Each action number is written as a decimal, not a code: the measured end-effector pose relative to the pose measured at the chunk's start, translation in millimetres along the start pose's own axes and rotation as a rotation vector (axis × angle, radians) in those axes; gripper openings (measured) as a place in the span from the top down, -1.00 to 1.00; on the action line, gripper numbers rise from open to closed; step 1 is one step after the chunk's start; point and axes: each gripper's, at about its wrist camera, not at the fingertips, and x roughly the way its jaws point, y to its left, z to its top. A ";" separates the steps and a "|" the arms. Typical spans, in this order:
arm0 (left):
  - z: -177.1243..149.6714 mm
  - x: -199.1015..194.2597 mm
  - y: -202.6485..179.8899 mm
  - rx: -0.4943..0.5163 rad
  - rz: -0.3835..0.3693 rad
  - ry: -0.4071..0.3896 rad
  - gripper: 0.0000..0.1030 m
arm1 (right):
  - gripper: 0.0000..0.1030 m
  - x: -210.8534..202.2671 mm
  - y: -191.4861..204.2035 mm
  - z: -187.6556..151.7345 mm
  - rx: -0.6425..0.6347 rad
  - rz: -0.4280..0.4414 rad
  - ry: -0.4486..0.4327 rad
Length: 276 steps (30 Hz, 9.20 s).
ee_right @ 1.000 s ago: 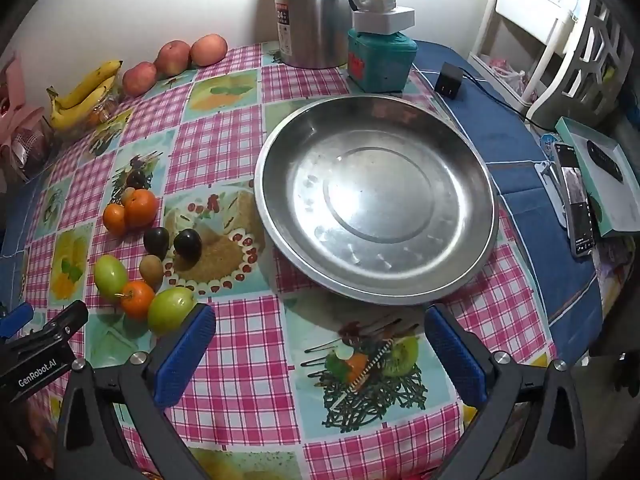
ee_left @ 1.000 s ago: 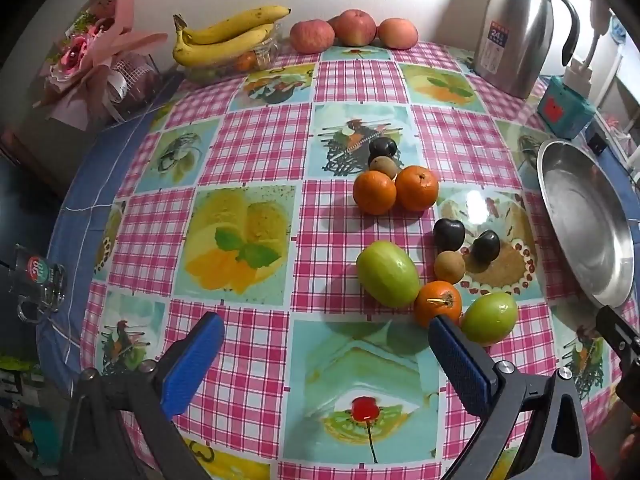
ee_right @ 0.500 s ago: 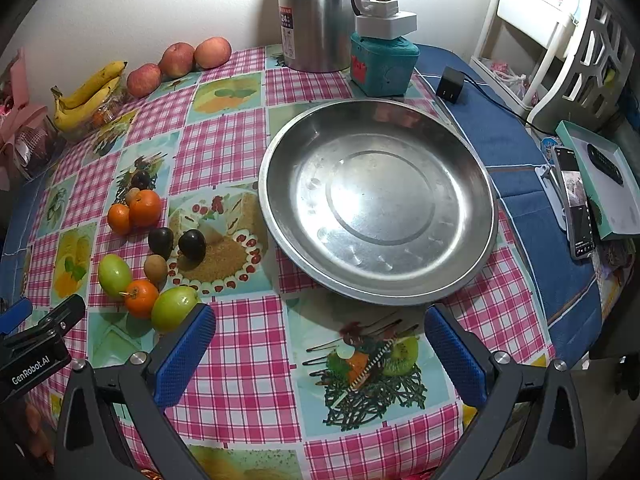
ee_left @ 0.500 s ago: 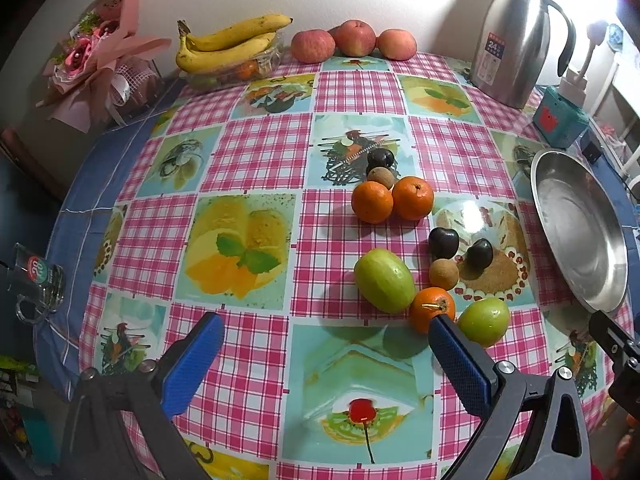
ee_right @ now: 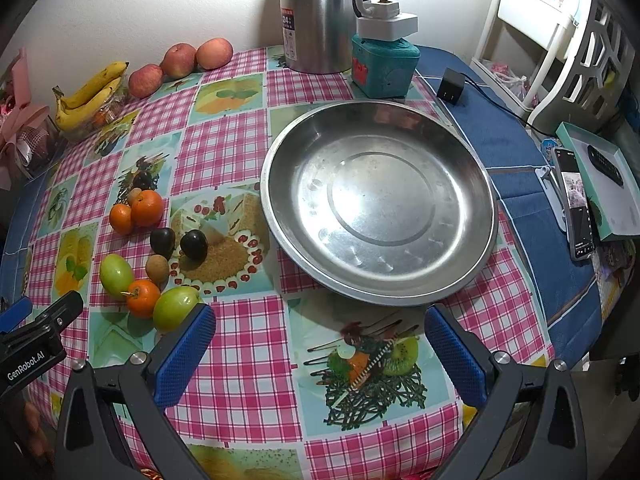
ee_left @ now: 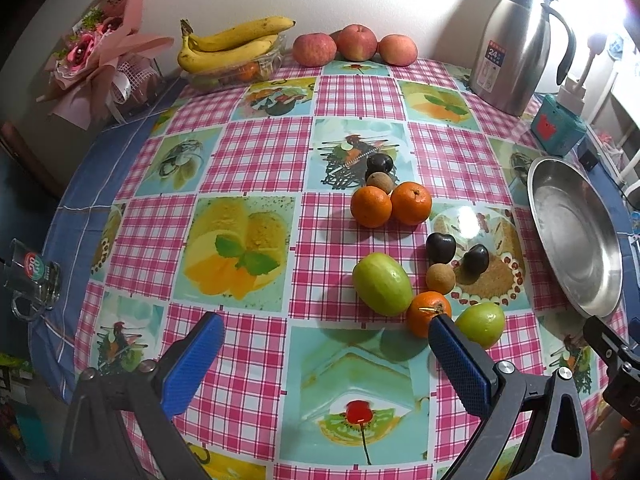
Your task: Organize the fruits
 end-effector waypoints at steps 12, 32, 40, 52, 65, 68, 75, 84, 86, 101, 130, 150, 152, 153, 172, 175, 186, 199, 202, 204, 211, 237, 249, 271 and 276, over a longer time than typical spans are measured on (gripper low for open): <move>-0.2 -0.6 -0.8 0.003 -0.004 0.000 -1.00 | -1.00 0.1 0.4 -0.3 0.001 0.000 -0.001; -1.2 1.0 1.0 0.005 -0.007 0.006 -1.00 | -1.00 0.4 0.6 -0.2 0.002 0.000 0.000; -1.8 1.8 1.4 0.004 -0.008 0.006 -1.00 | -1.00 1.3 1.8 -1.7 -0.003 0.001 0.002; -2.5 5.3 3.5 -0.004 -0.017 0.022 -1.00 | -1.00 7.0 4.9 -2.3 -0.016 -0.001 0.024; 9.0 -6.0 10.1 -0.070 -0.037 -0.031 -1.00 | -1.00 5.9 28.5 3.6 0.001 0.201 0.009; 13.0 -2.7 13.6 -0.096 -0.022 -0.022 -1.00 | -1.00 9.5 40.1 5.2 -0.014 0.230 0.034; 23.0 13.6 19.5 -0.200 -0.077 0.090 -1.00 | -1.00 27.3 65.4 7.9 -0.079 0.200 0.110; 36.2 40.1 5.6 -0.206 -0.124 0.162 -0.96 | -1.00 56.7 82.8 9.9 -0.114 0.221 0.189; 35.4 49.3 3.6 -0.197 -0.118 0.182 -0.90 | -1.00 61.6 88.6 8.5 -0.139 0.217 0.209; 25.5 79.8 -4.0 -0.199 -0.124 0.255 -0.61 | -0.77 94.3 117.9 4.6 -0.239 0.174 0.246; 22.5 83.9 -8.9 -0.212 -0.211 0.270 0.12 | -0.09 76.3 122.2 -5.1 -0.264 0.215 0.234; 32.7 52.8 6.8 -0.246 -0.182 0.165 0.13 | -0.08 56.1 83.4 13.0 -0.177 0.213 0.147; 34.1 49.9 5.3 -0.239 -0.182 0.155 0.13 | -0.08 53.0 80.3 16.2 -0.166 0.213 0.134; 35.0 48.1 4.3 -0.234 -0.179 0.151 0.13 | -0.08 51.0 80.3 15.3 -0.165 0.210 0.131; 70.0 18.3 -96.2 0.006 -0.213 0.104 0.13 | -0.09 35.5 -1.3 46.7 0.077 0.082 0.047; 75.4 18.7 -129.5 0.072 -0.230 0.100 0.13 | -0.09 35.6 -31.3 50.1 0.142 0.032 0.039; 93.1 39.3 -217.8 0.221 -0.248 0.110 0.12 | -0.09 49.5 -105.8 59.4 0.247 -0.066 0.030; 104.6 77.2 -264.8 0.297 -0.234 0.146 0.12 | -0.09 82.5 -116.5 70.8 0.224 -0.065 0.046; 104.8 84.8 -268.6 0.303 -0.228 0.154 0.12 | -0.09 87.9 -116.0 71.8 0.212 -0.068 0.051; 104.4 90.5 -269.7 0.301 -0.230 0.165 0.12 | -0.09 91.7 -115.7 72.7 0.204 -0.075 0.056; 104.1 95.0 -270.5 0.301 -0.246 0.171 0.10 | -0.09 90.2 -114.6 76.4 0.190 -0.085 0.040; 101.4 55.0 -184.6 0.199 -0.066 0.122 -0.48 | -0.33 63.5 -100.2 78.0 0.150 -0.088 0.038; 89.6 39.3 -95.9 0.100 0.083 0.040 -1.00 | -0.68 44.3 -62.0 86.4 0.151 -0.013 0.058; 55.8 12.4 7.4 -0.066 0.173 -0.098 -1.00 | -0.69 15.9 40.1 69.4 0.084 0.074 0.027; 56.0 10.7 27.9 -0.094 0.188 -0.080 -1.00 | -0.69 16.3 65.4 65.4 0.005 0.064 0.024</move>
